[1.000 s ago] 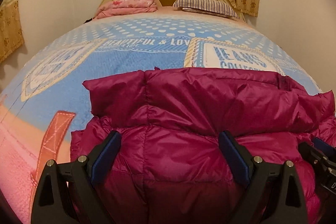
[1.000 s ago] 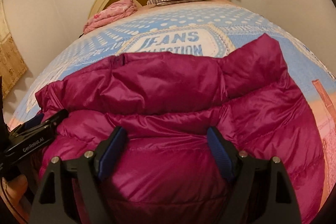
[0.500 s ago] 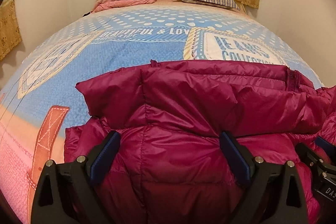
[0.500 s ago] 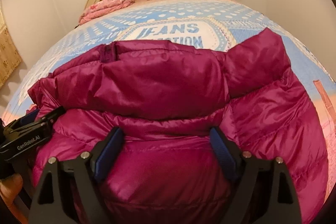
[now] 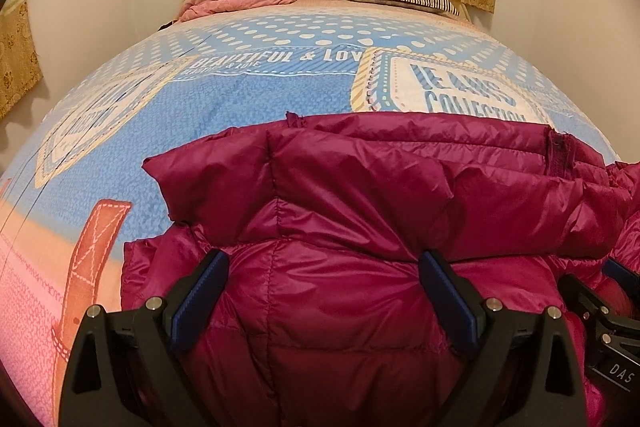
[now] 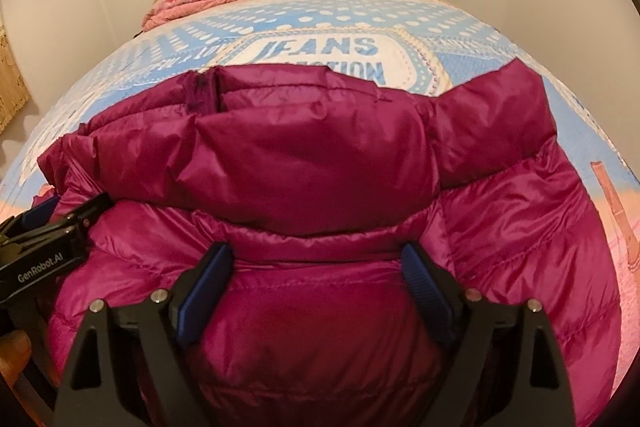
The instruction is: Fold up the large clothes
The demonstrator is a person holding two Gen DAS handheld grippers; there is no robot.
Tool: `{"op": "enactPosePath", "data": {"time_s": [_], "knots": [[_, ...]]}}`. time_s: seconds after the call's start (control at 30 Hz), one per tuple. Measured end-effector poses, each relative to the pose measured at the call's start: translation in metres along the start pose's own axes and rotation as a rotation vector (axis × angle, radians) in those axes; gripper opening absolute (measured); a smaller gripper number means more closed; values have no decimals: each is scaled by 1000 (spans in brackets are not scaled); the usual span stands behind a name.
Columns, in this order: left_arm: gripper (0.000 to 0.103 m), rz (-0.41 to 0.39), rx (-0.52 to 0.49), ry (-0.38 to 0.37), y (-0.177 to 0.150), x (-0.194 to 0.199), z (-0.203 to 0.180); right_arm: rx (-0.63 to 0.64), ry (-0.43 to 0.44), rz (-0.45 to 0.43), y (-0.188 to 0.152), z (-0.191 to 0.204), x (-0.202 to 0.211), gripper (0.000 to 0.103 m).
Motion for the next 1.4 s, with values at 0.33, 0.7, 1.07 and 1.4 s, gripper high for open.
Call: {"op": "enactPosePath", "data": {"time_s": [0.33, 0.7, 1.07, 1.4], "knots": [[97, 2, 2, -2, -1, -1, 1, 4, -9, 2, 0, 2, -2, 91], [97, 5, 0, -3, -2, -2, 1, 15, -25, 8, -1, 6, -4, 91], [97, 3, -2, -2, -2, -1, -1, 54, 16, -21, -5, 38, 26, 91], [97, 3, -5, 0, -3, 1, 0, 101, -57, 15, -14, 36, 1, 96]]}}
Point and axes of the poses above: each gripper's, at about its wrist camera, not at the fingertips, and x roughly against the way its jaws point, z to its left, y to its top, the point moved 5 cm from there along -x, roughly the way its jaws point, and after that the axes turned 13 degrees about y, right-handed, at the moved point
